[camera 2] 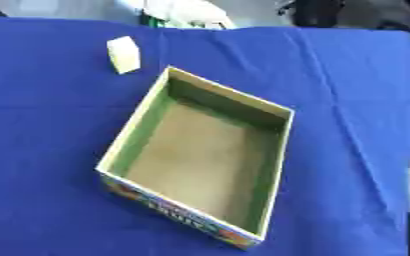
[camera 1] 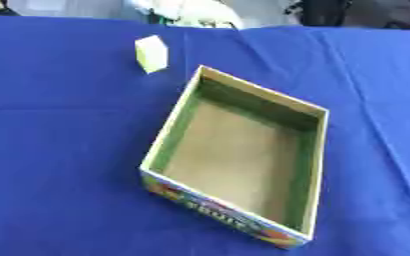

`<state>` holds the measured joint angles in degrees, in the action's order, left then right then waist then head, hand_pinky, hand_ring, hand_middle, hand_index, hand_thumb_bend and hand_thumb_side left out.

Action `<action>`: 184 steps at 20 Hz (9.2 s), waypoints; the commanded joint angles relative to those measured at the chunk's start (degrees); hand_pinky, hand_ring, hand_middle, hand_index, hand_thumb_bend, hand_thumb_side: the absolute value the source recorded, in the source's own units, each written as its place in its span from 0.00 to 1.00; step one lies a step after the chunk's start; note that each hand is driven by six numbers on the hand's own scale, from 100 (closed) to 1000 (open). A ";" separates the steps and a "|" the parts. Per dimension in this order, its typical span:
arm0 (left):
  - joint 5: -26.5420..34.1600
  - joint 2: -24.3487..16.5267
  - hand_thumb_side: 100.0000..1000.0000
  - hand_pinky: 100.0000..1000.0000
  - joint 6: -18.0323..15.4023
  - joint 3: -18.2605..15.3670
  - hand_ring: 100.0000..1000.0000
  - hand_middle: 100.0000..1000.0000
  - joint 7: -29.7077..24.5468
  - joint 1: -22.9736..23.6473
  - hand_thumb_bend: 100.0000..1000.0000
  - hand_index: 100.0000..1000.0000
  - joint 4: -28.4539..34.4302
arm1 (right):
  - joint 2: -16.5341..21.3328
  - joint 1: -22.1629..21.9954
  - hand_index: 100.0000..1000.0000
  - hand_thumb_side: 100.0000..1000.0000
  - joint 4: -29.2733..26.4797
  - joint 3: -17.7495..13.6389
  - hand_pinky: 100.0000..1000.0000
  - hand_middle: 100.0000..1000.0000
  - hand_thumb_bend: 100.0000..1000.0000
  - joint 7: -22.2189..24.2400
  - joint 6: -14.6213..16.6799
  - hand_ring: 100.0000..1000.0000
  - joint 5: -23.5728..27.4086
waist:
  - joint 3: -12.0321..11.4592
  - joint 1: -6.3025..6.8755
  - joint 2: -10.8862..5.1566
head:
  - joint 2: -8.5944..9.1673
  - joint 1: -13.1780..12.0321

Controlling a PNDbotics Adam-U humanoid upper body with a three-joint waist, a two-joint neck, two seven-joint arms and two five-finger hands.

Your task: Pick up objects on the table and place them in the box.

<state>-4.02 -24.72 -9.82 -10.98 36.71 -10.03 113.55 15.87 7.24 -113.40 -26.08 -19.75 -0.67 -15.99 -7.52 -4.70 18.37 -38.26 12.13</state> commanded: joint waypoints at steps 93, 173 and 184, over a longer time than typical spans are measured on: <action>-52.89 1.44 0.53 0.80 -1.53 17.89 0.91 0.97 -64.70 -68.28 0.60 1.00 -69.50 | 2.12 0.66 0.78 1.00 -1.19 1.76 0.54 0.51 0.00 4.11 0.11 0.59 0.70 | 10.29 2.75 2.76 | 5.22 -8.10; -17.07 -5.29 0.23 0.55 15.92 44.58 0.72 0.89 -68.95 -58.73 0.00 0.76 -13.01 | 2.58 0.67 0.78 1.00 -1.19 0.84 0.54 0.50 0.00 3.67 -0.55 0.59 0.63 | 10.31 3.42 0.94 | 3.09 -6.91; -18.05 -1.08 0.28 0.53 16.76 49.04 0.71 0.90 -71.79 -53.19 0.00 0.73 -17.58 | 1.87 0.90 0.78 1.00 -1.19 0.87 0.54 0.50 0.00 3.91 -0.47 0.59 0.73 | 10.69 3.06 1.52 | 2.67 -7.13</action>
<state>-21.71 -25.88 7.07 37.99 -34.72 -62.47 96.30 16.60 7.81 -113.40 -24.74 -15.94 -1.28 -15.28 3.10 -1.52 20.88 -35.25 5.03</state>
